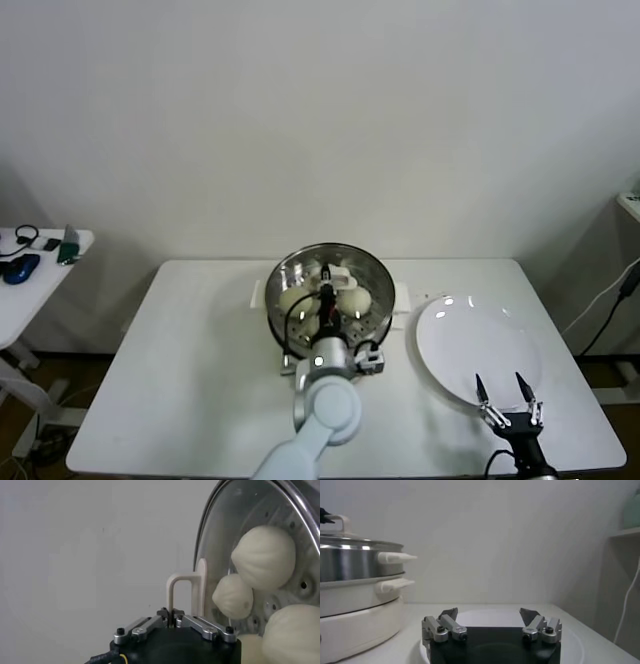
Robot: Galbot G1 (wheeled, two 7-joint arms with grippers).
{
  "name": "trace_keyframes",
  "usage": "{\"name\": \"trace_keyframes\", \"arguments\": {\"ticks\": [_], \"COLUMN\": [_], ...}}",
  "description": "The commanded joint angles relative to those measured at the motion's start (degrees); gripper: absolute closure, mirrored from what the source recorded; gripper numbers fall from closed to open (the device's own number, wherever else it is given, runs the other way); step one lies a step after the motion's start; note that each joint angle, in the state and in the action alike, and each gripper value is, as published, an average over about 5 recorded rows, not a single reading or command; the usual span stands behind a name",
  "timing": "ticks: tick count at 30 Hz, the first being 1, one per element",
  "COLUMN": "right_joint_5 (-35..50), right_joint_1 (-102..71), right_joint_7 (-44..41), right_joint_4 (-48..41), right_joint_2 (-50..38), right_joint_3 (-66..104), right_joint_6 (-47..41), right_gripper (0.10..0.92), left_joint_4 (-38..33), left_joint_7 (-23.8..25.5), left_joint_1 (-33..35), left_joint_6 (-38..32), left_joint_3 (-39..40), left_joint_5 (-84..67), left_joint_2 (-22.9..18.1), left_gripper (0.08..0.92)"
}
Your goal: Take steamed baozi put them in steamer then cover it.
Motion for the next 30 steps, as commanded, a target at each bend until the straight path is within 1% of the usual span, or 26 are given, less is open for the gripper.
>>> {"name": "trace_keyframes", "arguments": {"ticks": [1, 5, 8, 14, 18, 19, 22, 24, 28, 30], "right_joint_5": [0.0, 0.0, -0.3, -1.0, -1.6, -2.0, -2.8, -2.8, -3.3, -3.8], "right_joint_1": [-0.1, -0.2, -0.4, -0.6, -0.6, -0.6, -0.6, -0.5, -0.4, -0.2], "right_joint_7": [0.1, 0.1, 0.5, 2.9, 3.6, 3.8, 4.6, 4.8, 4.8, 4.7], "right_joint_4": [0.1, 0.2, 0.4, 0.9, 1.5, 1.8, 2.8, 3.8, 5.6, 6.2], "right_joint_2": [0.1, 0.1, 0.0, -0.4, -0.7, -0.7, -0.7, -0.4, 0.1, 0.4], "right_joint_3": [-0.1, -0.3, -0.4, -0.5, -0.7, -0.7, -0.7, -0.7, -0.6, -0.7], "right_joint_6": [0.1, -0.6, -1.8, -4.8, -6.4, -6.7, -7.2, -7.2, -7.7, -7.9], "right_gripper": [0.203, 0.203, 0.203, 0.203, 0.203, 0.203, 0.203, 0.203, 0.203, 0.203], "left_joint_4": [-0.7, -2.7, -5.1, -11.8, -17.2, -18.5, -22.1, -24.6, -29.2, -30.3], "left_joint_7": [0.9, 1.5, 2.7, 5.6, 4.5, 3.3, -3.6, -8.7, -15.7, -19.8], "left_joint_1": [-0.1, -0.8, -1.0, 0.2, 2.7, 3.6, 7.0, 9.9, 15.4, 18.4], "left_joint_6": [-2.1, -1.1, -0.4, 0.6, 0.7, 0.4, -2.6, -5.6, -10.4, -15.0], "left_joint_3": [0.4, 1.5, 2.1, 2.8, 2.6, 2.2, -0.4, -4.0, -12.7, -18.0], "left_joint_5": [-0.8, -4.2, -6.4, -11.1, -16.9, -19.2, -28.6, -36.2, -50.2, -58.0], "left_joint_2": [0.3, 0.6, 1.3, 5.6, 9.1, 10.0, 13.0, 14.7, 17.1, 18.0], "left_gripper": [0.863, 0.863, 0.832, 0.667, 0.554, 0.52, 0.433, 0.381, 0.261, 0.219]}}
